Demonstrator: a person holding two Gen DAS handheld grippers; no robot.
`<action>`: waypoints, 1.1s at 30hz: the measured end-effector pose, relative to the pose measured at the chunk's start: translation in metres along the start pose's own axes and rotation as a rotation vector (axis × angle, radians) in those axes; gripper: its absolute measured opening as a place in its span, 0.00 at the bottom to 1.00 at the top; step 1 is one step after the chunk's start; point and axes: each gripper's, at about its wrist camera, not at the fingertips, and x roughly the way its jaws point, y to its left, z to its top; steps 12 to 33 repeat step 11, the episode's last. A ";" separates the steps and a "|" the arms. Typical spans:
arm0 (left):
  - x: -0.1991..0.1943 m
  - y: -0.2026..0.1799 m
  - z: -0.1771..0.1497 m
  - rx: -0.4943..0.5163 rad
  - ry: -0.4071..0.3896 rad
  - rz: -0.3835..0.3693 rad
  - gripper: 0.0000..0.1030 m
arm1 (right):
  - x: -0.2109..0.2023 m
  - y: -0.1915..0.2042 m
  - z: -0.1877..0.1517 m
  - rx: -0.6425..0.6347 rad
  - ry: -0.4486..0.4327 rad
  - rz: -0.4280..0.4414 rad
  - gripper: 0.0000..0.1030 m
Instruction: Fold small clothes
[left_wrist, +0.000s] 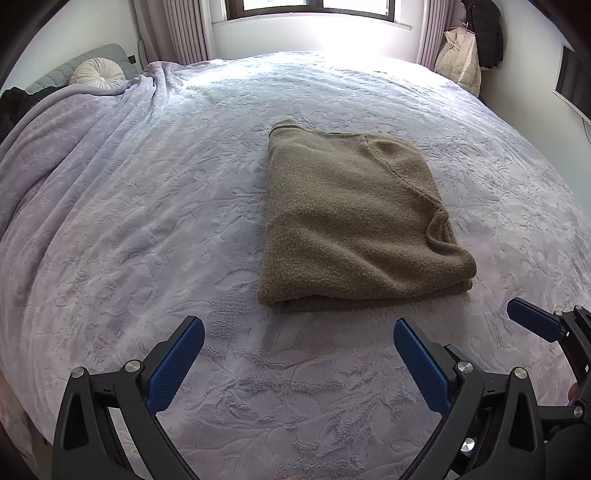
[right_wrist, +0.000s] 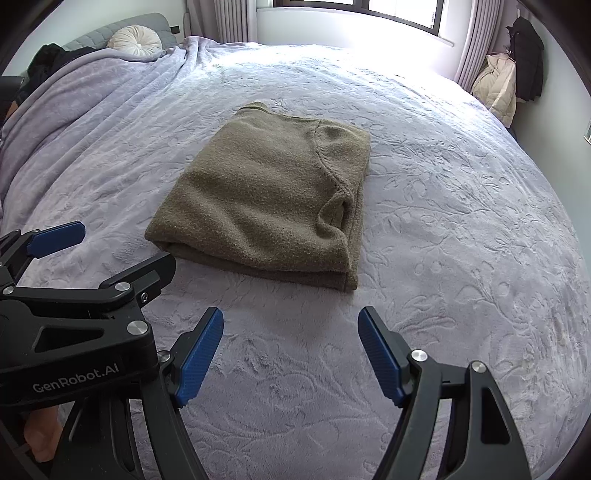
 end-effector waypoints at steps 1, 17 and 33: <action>0.000 0.000 0.000 0.000 0.000 -0.002 1.00 | 0.000 0.000 0.000 0.001 0.000 -0.001 0.76; -0.005 0.000 -0.020 0.003 0.010 -0.027 1.00 | -0.006 0.000 -0.016 -0.007 0.006 -0.005 0.76; -0.005 0.000 -0.020 0.003 0.010 -0.027 1.00 | -0.006 0.000 -0.016 -0.007 0.006 -0.005 0.76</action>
